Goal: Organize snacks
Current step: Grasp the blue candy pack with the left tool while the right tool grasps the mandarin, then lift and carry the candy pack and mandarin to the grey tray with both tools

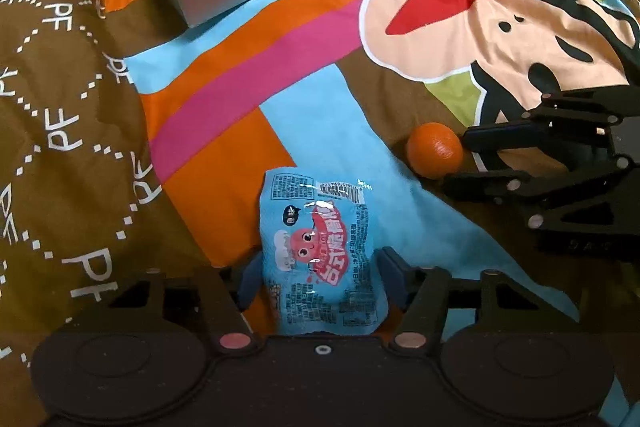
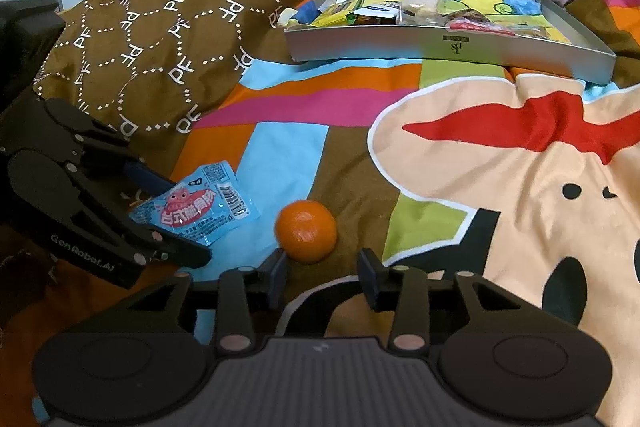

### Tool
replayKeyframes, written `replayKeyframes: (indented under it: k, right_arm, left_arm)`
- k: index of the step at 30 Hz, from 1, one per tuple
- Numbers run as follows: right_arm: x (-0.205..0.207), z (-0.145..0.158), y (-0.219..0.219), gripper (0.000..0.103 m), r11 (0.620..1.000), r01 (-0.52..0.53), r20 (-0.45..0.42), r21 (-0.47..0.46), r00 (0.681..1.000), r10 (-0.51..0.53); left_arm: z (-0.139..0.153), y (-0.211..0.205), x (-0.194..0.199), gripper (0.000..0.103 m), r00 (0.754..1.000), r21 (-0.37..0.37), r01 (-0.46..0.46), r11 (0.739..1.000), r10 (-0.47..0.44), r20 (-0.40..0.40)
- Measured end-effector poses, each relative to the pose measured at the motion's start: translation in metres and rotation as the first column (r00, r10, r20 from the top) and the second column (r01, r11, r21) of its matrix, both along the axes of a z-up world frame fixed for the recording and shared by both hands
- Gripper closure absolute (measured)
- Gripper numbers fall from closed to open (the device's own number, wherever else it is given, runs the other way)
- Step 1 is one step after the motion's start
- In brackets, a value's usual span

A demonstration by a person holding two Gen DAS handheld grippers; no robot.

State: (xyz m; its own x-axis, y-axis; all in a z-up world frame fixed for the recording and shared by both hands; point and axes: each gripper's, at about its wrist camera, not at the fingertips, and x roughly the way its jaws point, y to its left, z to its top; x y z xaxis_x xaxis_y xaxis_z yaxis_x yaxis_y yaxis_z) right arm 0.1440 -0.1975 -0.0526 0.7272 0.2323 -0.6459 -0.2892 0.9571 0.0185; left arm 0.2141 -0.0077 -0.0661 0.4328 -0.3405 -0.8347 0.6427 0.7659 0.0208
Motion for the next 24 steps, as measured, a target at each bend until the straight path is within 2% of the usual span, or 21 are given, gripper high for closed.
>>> replayKeyframes:
  k: [7, 11, 14, 24]
  right_arm:
    - [0.013, -0.001, 0.012, 0.054, 0.998, -0.042, 0.011, -0.044, 0.999, 0.042]
    - [0.020, -0.006, 0.019, 0.054, 0.996, -0.059, 0.022, -0.066, 0.998, 0.060]
    - [0.019, -0.010, 0.021, 0.064, 0.996, -0.043, 0.042, -0.072, 0.998, 0.046]
    - [0.004, -0.012, 0.016, 0.064, 0.998, 0.023, 0.105, -0.058, 0.994, -0.017]
  left_arm:
    - [0.001, 0.002, 0.004, 0.042, 0.999, -0.020, -0.035, 0.999, 0.035, -0.003]
    - [0.002, 0.001, 0.005, 0.043, 0.998, -0.022, -0.057, 0.998, 0.058, 0.020]
    - [0.001, 0.001, 0.005, 0.044, 0.997, -0.028, -0.065, 0.997, 0.066, 0.035]
    - [0.003, 0.002, 0.004, 0.047, 0.989, -0.120, -0.127, 0.985, 0.135, 0.057]
